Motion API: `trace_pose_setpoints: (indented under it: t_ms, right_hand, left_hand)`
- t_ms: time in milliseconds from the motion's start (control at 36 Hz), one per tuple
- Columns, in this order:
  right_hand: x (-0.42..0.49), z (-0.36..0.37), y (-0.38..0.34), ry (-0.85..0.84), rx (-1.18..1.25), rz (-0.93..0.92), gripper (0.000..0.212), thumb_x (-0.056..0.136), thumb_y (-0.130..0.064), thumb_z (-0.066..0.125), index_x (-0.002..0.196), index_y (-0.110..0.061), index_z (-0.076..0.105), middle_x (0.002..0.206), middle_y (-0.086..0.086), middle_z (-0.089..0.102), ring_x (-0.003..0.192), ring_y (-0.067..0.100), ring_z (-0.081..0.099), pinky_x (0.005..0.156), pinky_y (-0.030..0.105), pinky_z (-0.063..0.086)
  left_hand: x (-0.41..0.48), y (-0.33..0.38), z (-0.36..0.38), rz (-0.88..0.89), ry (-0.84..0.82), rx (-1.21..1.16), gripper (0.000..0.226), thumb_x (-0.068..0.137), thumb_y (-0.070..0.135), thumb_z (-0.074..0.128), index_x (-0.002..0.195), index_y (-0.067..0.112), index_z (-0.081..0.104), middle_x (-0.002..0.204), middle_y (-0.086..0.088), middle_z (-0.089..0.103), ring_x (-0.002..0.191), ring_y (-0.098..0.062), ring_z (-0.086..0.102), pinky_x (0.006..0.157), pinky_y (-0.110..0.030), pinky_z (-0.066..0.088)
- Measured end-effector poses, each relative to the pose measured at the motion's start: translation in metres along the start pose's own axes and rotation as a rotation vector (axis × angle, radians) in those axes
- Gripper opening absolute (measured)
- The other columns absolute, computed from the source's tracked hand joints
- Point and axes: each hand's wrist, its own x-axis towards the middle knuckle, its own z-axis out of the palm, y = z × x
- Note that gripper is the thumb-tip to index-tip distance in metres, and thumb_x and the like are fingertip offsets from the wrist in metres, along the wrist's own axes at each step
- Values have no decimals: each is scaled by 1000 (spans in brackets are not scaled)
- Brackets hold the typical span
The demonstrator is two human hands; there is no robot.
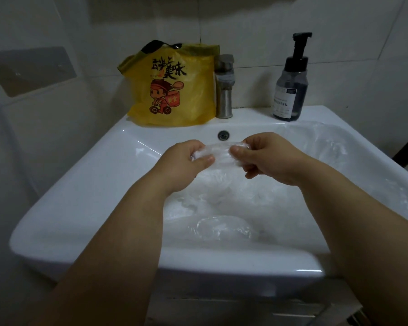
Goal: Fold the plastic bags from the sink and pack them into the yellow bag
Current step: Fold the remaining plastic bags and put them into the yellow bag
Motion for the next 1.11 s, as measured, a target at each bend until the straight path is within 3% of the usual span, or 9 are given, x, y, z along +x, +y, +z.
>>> trace_pose_setpoints:
  t_ms: [111, 222, 361, 472, 556, 667, 806, 972, 1111]
  right_hand:
    - [0, -3, -1, 6, 69, 0, 20, 93, -27, 59, 86, -8, 64, 73, 5, 58, 65, 13, 57, 60, 21, 52]
    - [-1, -4, -3, 7, 308, 25, 28, 91, -22, 61, 99, 6, 62, 77, 9, 54, 63, 13, 54, 58, 19, 52]
    - [-5, -4, -10, -5, 568, -3, 21, 92, -12, 58, 100, 7, 60, 81, 13, 55, 61, 13, 53, 56, 17, 51]
    - [-6, -4, -15, 19, 682, -16, 5, 92, -5, 56, 97, -8, 56, 75, 8, 55, 57, 12, 53, 53, 20, 51]
    - [-4, -3, -14, 50, 697, -31, 21, 93, 0, 54, 104, -18, 53, 71, 7, 54, 55, 14, 51, 52, 23, 51]
    - [-3, 1, -15, 37, 665, -41, 23, 95, 5, 45, 89, -9, 62, 77, 10, 55, 56, 15, 52, 52, 24, 52]
    - [-3, 0, -14, 66, 600, -34, 16, 92, 4, 51, 92, -2, 66, 62, 6, 56, 56, 15, 54, 56, 24, 55]
    - [-5, -5, -13, 18, 504, -33, 29, 83, 0, 65, 112, 0, 63, 102, 12, 67, 71, 14, 66, 64, 20, 56]
    - [-5, -4, -10, 31, 335, -36, 39, 84, 1, 65, 122, 0, 60, 105, 6, 65, 77, 15, 69, 68, 19, 57]
  left_hand:
    - [0, 2, -1, -57, -44, -166, 16, 95, 29, 59, 99, 14, 64, 96, -3, 65, 88, -16, 62, 89, -37, 54]
    - [0, 7, -2, -65, -37, -474, 10, 95, 16, 58, 87, 14, 63, 83, 1, 61, 75, -8, 60, 67, -17, 53]
    - [0, 16, -3, -101, -18, -764, 6, 97, 13, 55, 95, 12, 60, 84, -1, 63, 71, -6, 60, 61, -17, 52]
    - [1, 19, 0, -57, 50, -749, 19, 99, 11, 50, 104, 29, 51, 95, -2, 57, 78, -13, 56, 62, -21, 46]
    - [1, 20, 1, -15, 76, -774, 29, 98, 4, 45, 100, 32, 51, 93, -5, 52, 75, -15, 52, 57, -20, 44]
    - [-1, 20, 4, -22, 46, -662, 38, 96, -2, 41, 76, 24, 61, 74, 10, 59, 69, -10, 52, 56, -20, 42]
    - [-2, 21, 4, -28, 93, -530, 24, 96, 10, 53, 82, 25, 65, 88, 11, 62, 74, -9, 59, 59, -20, 47]
    - [-4, 19, 1, 49, 116, -430, 16, 83, 15, 73, 88, 28, 67, 96, 6, 64, 82, -10, 60, 68, -18, 53]
    - [-5, 15, -1, 87, 146, -295, 22, 82, 16, 76, 96, 30, 67, 89, 10, 64, 76, -4, 58, 63, -8, 46]
